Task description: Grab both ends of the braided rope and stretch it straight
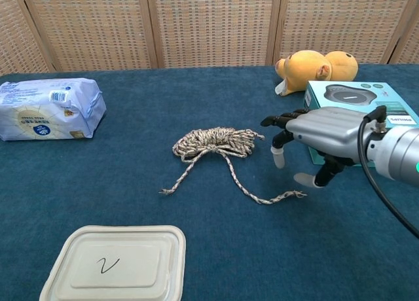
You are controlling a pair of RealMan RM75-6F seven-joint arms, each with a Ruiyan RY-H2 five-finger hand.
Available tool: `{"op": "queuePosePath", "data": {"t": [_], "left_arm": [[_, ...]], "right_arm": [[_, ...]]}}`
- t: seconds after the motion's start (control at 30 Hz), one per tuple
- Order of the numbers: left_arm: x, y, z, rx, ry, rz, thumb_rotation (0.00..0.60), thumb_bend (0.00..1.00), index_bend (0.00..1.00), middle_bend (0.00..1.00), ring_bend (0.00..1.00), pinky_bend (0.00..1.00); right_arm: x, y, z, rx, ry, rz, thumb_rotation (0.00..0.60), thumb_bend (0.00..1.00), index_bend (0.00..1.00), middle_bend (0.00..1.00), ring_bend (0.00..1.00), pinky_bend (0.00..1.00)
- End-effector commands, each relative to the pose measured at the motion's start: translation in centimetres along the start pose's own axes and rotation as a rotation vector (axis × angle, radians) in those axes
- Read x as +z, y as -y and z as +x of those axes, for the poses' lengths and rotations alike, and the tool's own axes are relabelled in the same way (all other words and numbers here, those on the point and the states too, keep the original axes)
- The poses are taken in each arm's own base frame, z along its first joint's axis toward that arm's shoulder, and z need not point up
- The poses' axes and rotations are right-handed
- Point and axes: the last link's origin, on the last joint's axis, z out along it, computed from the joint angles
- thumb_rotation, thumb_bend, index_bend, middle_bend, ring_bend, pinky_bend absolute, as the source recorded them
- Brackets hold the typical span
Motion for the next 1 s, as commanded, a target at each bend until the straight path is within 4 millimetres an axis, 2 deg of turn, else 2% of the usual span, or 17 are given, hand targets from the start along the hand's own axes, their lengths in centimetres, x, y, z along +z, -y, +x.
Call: {"op": "queuePosePath", "data": {"t": [0.03, 0.4, 0.7, 1.0], "left_arm": [[0.0, 0.0, -0.1, 0.001, 0.003, 0.000, 0.600, 0.00, 0.00, 0.00, 0.00, 0.00], [0.4, 0.1, -0.2, 0.001, 0.012, 0.007, 0.600, 0.00, 0.00, 0.00, 0.00, 0.00], [0.4, 0.1, -0.2, 0.001, 0.013, 0.004, 0.600, 0.00, 0.00, 0.00, 0.00, 0.00], [0.4, 0.0, -0.2, 0.004, 0.014, 0.003, 0.600, 0.00, 0.00, 0.00, 0.00, 0.00]], "right_arm": [[0.6, 0.4, -0.7, 0.014, 0.017, -0.004, 0.600, 0.38, 0.43, 0.00, 0.00, 0.00], [1.7, 1.0, -2.6, 0.015, 0.073, -0.025, 0.600, 0.39, 0.46, 0.00, 0.00, 0.00], [1.9, 1.1, -3.3, 0.021, 0.097, -0.040, 0.600, 0.39, 0.48, 0.00, 0.00, 0.00], [2.0, 0.8, -3.8, 0.006, 0.089, -0.041, 0.600, 0.41, 0.60, 0.00, 0.00, 0.00]]}}
